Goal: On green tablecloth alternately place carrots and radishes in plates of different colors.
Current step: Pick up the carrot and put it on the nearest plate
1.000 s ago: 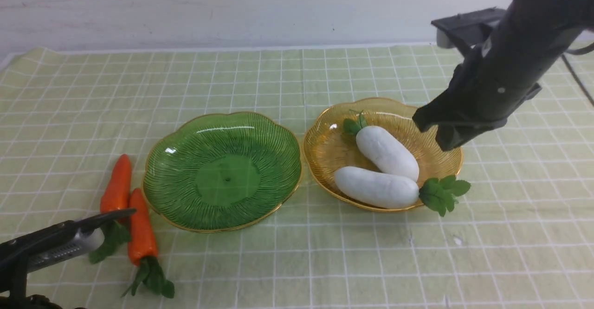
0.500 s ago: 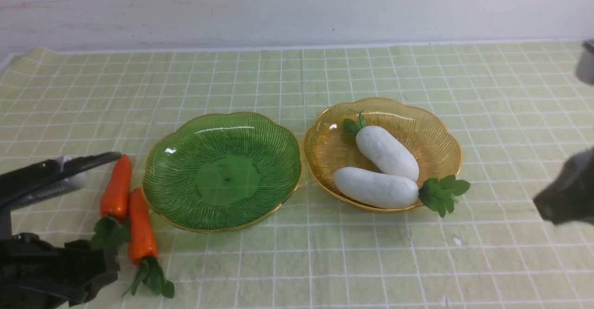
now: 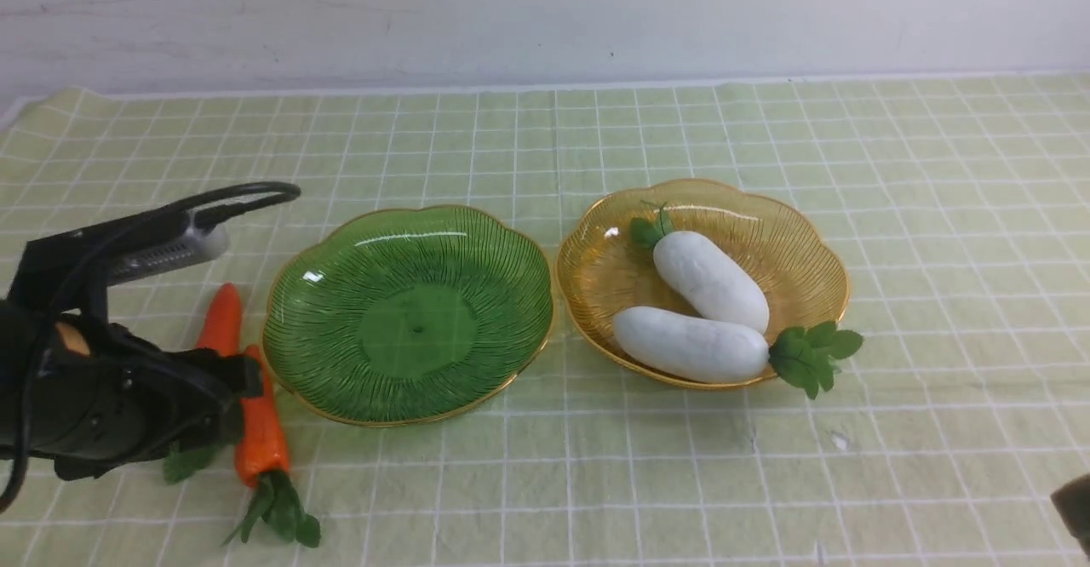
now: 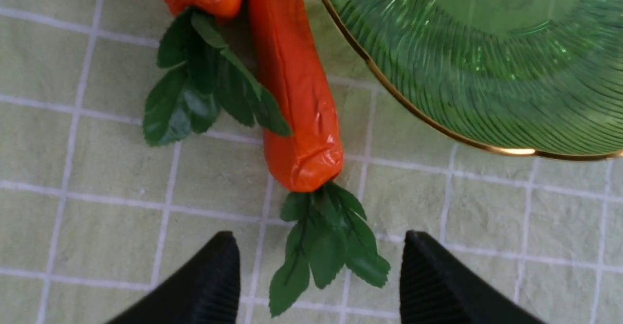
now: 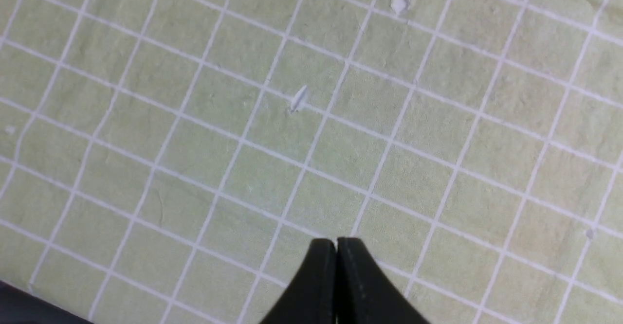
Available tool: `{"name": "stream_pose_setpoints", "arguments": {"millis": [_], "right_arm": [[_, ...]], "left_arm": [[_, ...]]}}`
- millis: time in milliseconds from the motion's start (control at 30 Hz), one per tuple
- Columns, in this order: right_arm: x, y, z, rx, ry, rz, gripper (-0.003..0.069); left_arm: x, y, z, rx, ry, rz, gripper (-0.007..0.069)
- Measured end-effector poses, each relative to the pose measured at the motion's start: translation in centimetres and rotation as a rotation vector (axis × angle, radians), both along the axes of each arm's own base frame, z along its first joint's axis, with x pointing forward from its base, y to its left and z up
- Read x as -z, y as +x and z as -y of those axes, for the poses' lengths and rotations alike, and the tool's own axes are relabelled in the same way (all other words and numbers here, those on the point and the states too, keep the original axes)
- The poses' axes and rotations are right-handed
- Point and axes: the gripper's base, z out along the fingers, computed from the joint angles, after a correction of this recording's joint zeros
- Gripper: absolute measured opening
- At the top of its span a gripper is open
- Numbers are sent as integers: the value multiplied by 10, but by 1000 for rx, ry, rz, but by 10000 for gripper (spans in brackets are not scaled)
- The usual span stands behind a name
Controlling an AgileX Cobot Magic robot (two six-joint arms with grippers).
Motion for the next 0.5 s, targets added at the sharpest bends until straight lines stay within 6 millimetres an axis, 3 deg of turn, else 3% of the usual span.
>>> {"name": "stream_pose_setpoints", "arguments": {"millis": [200,500], "right_arm": [[-1,3,-1,1,13,40,-14],[-2,6,-2,2,23,70,-14]], "left_arm": [[30,19,2,-4,11,-99,476],[61,37,3,-9,18,-128,479]]}}
